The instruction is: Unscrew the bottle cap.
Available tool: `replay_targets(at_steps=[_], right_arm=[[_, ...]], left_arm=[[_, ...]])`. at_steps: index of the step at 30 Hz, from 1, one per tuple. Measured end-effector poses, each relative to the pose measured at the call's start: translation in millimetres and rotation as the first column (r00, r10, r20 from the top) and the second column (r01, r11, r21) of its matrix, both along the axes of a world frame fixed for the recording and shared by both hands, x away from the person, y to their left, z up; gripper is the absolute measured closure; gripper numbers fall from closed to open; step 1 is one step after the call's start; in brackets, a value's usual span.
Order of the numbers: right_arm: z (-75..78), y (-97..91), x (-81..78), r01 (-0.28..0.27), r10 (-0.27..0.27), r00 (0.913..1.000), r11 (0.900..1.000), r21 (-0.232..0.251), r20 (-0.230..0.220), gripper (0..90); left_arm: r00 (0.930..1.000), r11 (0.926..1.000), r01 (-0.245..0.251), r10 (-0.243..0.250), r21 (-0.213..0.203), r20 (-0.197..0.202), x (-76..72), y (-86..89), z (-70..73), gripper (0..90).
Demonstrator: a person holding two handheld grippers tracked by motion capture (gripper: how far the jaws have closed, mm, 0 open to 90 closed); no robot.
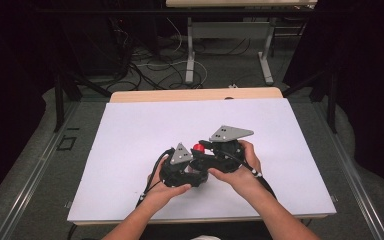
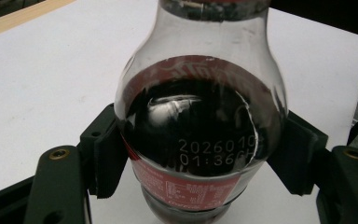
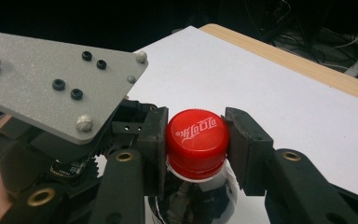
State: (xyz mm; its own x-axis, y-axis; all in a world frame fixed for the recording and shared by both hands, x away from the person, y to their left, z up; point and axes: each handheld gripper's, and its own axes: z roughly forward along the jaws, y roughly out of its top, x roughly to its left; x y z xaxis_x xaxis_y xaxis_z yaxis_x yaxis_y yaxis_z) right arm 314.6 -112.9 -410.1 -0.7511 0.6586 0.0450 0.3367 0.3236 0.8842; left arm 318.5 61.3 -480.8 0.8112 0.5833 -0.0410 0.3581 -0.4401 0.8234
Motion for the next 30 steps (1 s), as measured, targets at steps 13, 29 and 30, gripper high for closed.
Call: replay_targets(at_steps=[13,29,30], right_arm=[[11.0,-17.1,43.2,-0.442,0.440,0.8967,0.8951,-0.056,-0.045,61.5],[18.3,-11.9,24.4,-0.251,0.250,0.9679,0.9621,-0.106,-0.028,49.8],[18.1,-10.3,21.3,-0.226,0.224,0.9740,0.9690,-0.099,-0.031,49.8]], left_arm=[[0.9998,0.9997,0.018,-0.019,-0.017,-0.011,-1.0,1.2,2.1,30.3],[1.0000,0.9998,-0.009,0.009,-0.018,-0.003,1.2,2.6,0.9,30.3],[1.0000,0.9997,-0.009,0.009,-0.020,-0.004,1.3,2.7,1.1,30.3]])
